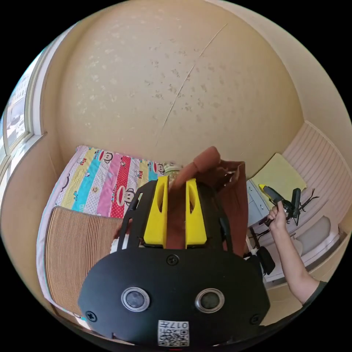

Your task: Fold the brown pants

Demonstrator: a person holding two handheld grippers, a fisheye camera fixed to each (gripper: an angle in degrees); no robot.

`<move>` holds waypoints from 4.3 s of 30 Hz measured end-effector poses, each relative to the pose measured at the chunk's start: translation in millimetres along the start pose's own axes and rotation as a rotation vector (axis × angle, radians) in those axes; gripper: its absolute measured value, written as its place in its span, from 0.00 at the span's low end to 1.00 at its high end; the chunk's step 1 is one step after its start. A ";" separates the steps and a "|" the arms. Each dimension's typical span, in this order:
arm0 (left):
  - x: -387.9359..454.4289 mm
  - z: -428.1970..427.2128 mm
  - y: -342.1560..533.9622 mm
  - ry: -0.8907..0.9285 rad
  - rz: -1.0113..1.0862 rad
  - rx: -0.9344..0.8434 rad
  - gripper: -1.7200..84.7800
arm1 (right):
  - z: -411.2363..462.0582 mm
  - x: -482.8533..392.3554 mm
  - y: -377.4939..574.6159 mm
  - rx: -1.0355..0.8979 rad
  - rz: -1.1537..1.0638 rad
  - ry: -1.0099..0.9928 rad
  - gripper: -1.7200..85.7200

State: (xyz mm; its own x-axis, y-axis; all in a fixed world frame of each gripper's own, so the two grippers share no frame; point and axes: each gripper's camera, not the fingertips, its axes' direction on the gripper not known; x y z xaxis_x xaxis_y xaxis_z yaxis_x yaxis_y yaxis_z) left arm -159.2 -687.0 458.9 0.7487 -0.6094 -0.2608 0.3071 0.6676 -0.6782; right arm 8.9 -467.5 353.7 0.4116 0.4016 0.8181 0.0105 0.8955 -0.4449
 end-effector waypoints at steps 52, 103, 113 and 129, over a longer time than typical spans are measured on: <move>-505.0 -96.5 185.5 0.151 -0.340 -0.975 0.02 | -230.9 317.1 549.9 -0.889 0.768 -0.001 0.13; -533.1 -127.8 275.5 -0.175 -0.653 -0.830 0.02 | -336.3 327.6 659.1 -0.713 0.933 0.106 0.10; -339.2 -29.1 244.4 0.388 -0.160 -0.950 0.06 | -382.9 220.9 647.8 -0.581 0.684 -0.296 0.05; -156.6 60.4 242.8 0.257 0.079 -1.089 0.12 | -268.0 113.6 603.3 -0.935 0.297 -0.596 0.06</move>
State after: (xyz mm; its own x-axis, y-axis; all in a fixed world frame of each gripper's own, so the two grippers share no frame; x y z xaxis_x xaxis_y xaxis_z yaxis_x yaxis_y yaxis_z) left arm -166.4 -403.6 376.6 0.5613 -0.7358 -0.3788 -0.5078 0.0552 -0.8597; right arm 306.2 67.0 80.6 0.0166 0.8234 0.5672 0.7604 0.3579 -0.5419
